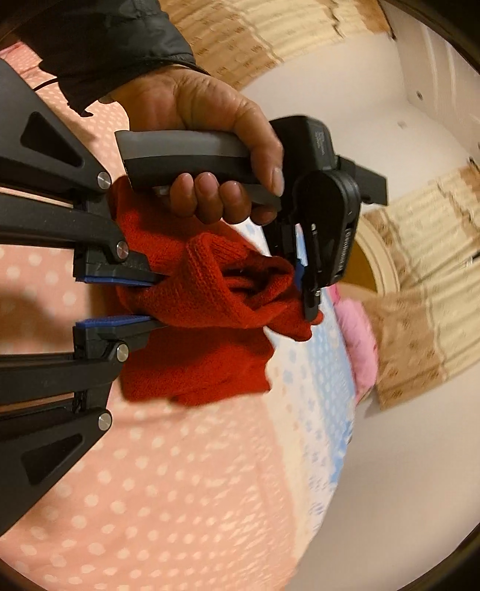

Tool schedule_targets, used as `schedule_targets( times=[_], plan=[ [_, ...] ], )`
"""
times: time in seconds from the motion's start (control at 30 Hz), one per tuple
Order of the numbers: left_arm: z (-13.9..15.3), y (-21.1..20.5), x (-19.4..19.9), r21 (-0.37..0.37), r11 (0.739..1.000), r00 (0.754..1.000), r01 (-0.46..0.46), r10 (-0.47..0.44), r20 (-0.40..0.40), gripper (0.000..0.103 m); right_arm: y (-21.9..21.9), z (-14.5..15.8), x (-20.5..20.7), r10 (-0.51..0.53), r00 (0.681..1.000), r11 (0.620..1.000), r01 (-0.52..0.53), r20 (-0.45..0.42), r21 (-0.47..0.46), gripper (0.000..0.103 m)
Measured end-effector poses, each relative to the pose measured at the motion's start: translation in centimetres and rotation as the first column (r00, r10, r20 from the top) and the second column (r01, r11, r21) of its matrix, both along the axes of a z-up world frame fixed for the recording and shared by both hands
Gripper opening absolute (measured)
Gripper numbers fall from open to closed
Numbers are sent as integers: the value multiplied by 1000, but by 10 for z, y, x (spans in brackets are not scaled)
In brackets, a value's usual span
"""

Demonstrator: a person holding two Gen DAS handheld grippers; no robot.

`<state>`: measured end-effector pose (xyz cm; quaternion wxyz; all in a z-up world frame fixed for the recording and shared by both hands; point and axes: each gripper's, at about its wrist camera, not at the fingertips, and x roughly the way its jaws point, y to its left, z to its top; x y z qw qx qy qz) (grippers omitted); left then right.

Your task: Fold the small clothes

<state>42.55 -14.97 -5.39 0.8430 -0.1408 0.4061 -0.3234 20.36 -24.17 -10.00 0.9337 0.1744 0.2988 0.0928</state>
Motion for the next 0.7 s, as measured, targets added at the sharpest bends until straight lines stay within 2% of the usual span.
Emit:
schedule_targets(
  times=[0.07, 0.13, 0.2, 0.27, 0.3, 0.37, 0.43, 0.47, 0.5, 0.6, 0.7],
  plan=[
    [1, -6, -9, 37, 999, 1000, 15, -16, 16, 16, -9, -4, -2, -24, 999, 999, 25, -22, 28, 13],
    [6, 0, -25, 39, 999, 997, 35, -37, 60, 18, -15, -8, -1, -37, 998, 998, 39, -42, 50, 13],
    [11, 11, -41, 64, 997, 993, 33, -40, 108, 29, -18, -12, -2, -33, 998, 997, 37, -59, 68, 13],
    [13, 23, -52, 89, 996, 988, 21, -34, 152, 56, -20, -13, -4, -31, 997, 997, 36, -67, 74, 13],
    [13, 32, -60, 142, 990, 981, -17, -12, 196, 62, -20, -14, -4, -24, 997, 996, 30, -76, 80, 14],
    [12, 45, -73, 189, 981, 969, -42, -6, 247, 65, -25, -15, -7, -26, 996, 993, 35, -84, 114, 18],
    [6, 58, -86, 259, 963, 960, -74, -1, 279, 65, -32, -14, -13, -51, 995, 989, 63, -91, 131, 30],
    [1, 63, -87, 281, 956, 959, -81, -2, 282, 65, -36, -12, -18, -74, 993, 988, 85, -86, 132, 39],
    [-6, 70, -91, 301, 950, 961, -77, -10, 277, 65, -40, -8, -22, -101, 992, 986, 110, -73, 125, 44],
    [-22, 76, -94, 323, 943, 967, -81, -4, 254, 65, -47, 15, -24, -145, 989, 986, 145, -7, 82, 48],
    [-33, 75, -90, 309, 947, 974, -88, 16, 227, 70, -51, 32, -1, -121, 993, 990, 121, -8, 74, 55]
  ],
)
